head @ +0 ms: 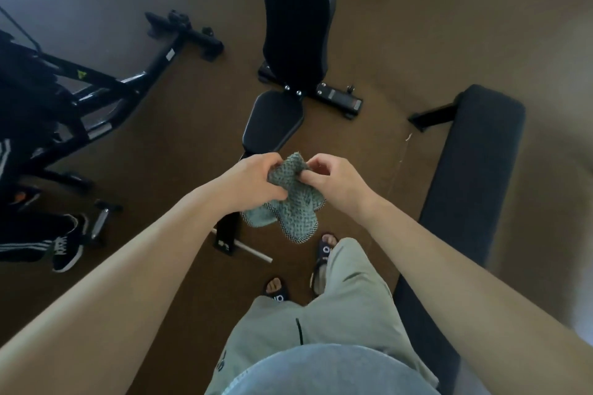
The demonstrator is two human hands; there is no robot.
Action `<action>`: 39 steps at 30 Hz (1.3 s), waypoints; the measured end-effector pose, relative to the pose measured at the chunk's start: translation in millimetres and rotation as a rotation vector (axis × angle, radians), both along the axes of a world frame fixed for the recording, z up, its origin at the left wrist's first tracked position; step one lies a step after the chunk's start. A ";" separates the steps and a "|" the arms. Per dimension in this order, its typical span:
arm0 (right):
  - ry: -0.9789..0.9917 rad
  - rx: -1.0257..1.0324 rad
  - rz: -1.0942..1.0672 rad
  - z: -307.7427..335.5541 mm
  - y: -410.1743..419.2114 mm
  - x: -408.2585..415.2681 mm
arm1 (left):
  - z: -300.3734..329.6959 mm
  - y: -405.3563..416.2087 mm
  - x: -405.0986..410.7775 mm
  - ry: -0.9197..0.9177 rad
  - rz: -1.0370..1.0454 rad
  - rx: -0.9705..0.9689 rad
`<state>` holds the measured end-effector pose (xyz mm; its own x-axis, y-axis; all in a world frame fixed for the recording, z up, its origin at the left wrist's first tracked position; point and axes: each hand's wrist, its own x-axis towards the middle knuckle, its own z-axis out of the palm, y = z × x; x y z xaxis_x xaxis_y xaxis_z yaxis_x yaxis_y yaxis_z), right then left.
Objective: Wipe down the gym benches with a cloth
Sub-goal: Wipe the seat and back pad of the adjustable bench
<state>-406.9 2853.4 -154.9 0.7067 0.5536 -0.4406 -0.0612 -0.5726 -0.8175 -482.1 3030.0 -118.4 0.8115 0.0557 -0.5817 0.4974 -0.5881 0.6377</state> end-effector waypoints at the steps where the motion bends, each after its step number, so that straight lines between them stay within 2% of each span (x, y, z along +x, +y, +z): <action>1: 0.025 0.012 -0.025 -9.4 6.7 17.9 | -6.6 8.1 18.9 0.007 0.008 0.008; 6: 0.252 0.027 -0.193 -72.6 36.2 103.6 | -54.8 41.1 99.0 0.010 0.132 0.047; 11: 0.406 -0.049 -0.294 -163.3 69.3 207.8 | -127.3 83.2 188.8 -0.031 0.440 0.130; 13: 0.405 -0.074 -0.300 -201.2 85.5 242.3 | -158.9 100.4 223.3 -0.102 0.547 0.213; 15: 0.392 -0.087 -0.318 -243.4 103.8 272.2 | -195.8 114.2 252.1 -0.209 0.589 0.412; 18: 0.367 -0.095 -0.358 -314.6 134.0 310.3 | -272.8 124.3 282.1 -0.376 0.462 0.784; 20: 0.380 -0.094 -0.363 -369.9 155.3 328.2 | -341.3 127.1 294.0 -0.411 0.275 0.927; 21: 0.401 -0.089 -0.347 -396.3 166.4 333.9 | -380.2 128.5 297.6 -0.346 0.170 0.916; 24: 0.439 -0.081 -0.265 -468.6 194.7 339.5 | -488.5 122.6 295.7 0.039 -0.128 0.681; 25: 0.414 -0.071 -0.256 -489.5 200.5 340.6 | -518.9 120.4 294.3 0.114 -0.187 0.667; 27: 0.293 -0.054 -0.290 -525.3 207.1 343.6 | -561.5 122.0 293.9 0.021 -0.148 0.758; 30: 0.130 0.040 -0.384 -555.9 214.1 343.4 | -592.1 132.5 303.5 -0.234 -0.023 0.849; 32: 0.089 0.087 -0.420 -563.4 224.7 337.3 | -601.6 136.5 309.5 -0.315 0.010 0.874; 36: 0.082 0.136 -0.351 -556.8 218.8 318.3 | -598.7 131.6 310.5 -0.215 0.001 0.916; 39: -0.010 0.072 -0.377 -556.1 200.7 314.9 | -591.8 132.6 306.2 -0.202 -0.024 0.908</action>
<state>-92.1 3054.1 -711.0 0.8709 0.2832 -0.4017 -0.2480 -0.4523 -0.8567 -175.9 3162.6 -710.2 0.8995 0.4019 -0.1714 0.4082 -0.9129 0.0013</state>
